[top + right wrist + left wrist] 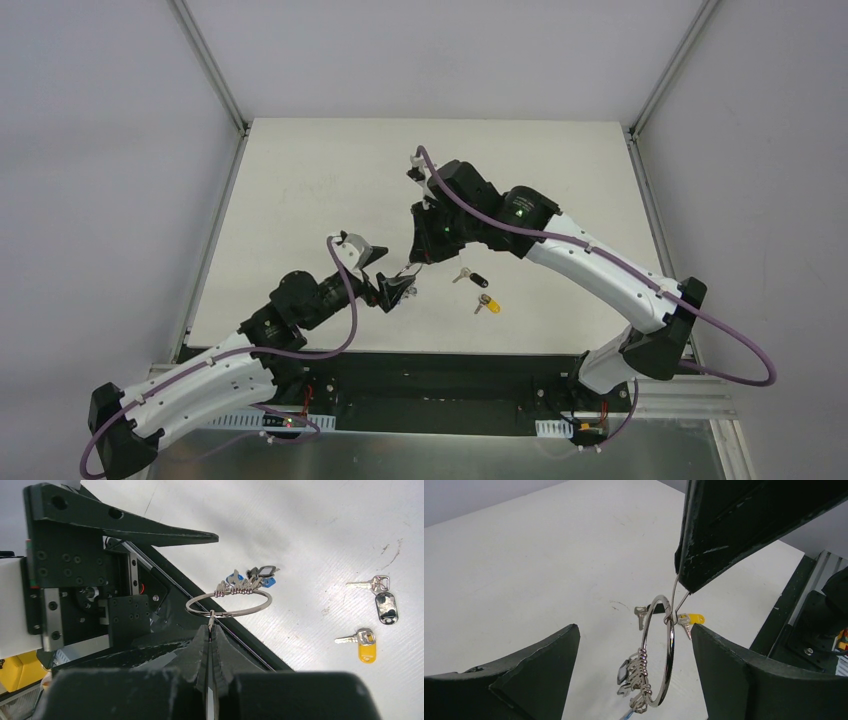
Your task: Put the keys on the keyring
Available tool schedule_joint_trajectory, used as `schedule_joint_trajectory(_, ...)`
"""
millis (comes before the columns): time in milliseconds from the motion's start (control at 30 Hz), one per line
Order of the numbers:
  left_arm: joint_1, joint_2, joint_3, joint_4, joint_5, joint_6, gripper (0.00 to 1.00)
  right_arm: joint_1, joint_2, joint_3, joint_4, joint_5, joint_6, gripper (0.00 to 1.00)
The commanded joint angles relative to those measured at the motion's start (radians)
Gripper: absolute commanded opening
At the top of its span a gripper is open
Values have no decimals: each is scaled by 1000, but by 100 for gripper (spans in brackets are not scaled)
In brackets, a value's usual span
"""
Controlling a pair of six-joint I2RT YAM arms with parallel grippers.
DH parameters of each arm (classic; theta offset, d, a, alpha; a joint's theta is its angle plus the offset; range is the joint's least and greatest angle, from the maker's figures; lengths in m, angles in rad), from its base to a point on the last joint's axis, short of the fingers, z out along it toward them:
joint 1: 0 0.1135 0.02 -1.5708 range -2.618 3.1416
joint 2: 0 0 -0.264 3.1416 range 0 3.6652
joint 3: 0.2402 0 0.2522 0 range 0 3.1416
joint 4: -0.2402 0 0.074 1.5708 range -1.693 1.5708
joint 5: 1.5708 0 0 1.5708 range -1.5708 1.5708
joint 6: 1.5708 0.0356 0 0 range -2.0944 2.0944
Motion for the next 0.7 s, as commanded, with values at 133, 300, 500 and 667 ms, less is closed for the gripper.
schedule_joint_trajectory(133,-3,-24,24,77,21,49,78,-3,-3,48,-7,-29,23,0)
schedule_joint_trajectory(300,-4,-8,32,89,60,61,72,-1,-4,44,-2,-43,29,0)
schedule_joint_trajectory(500,-4,-10,28,111,64,72,67,-2,-3,44,-3,-45,31,0)
schedule_joint_trajectory(667,-5,-22,22,123,71,76,63,-2,4,41,-4,-47,32,0)
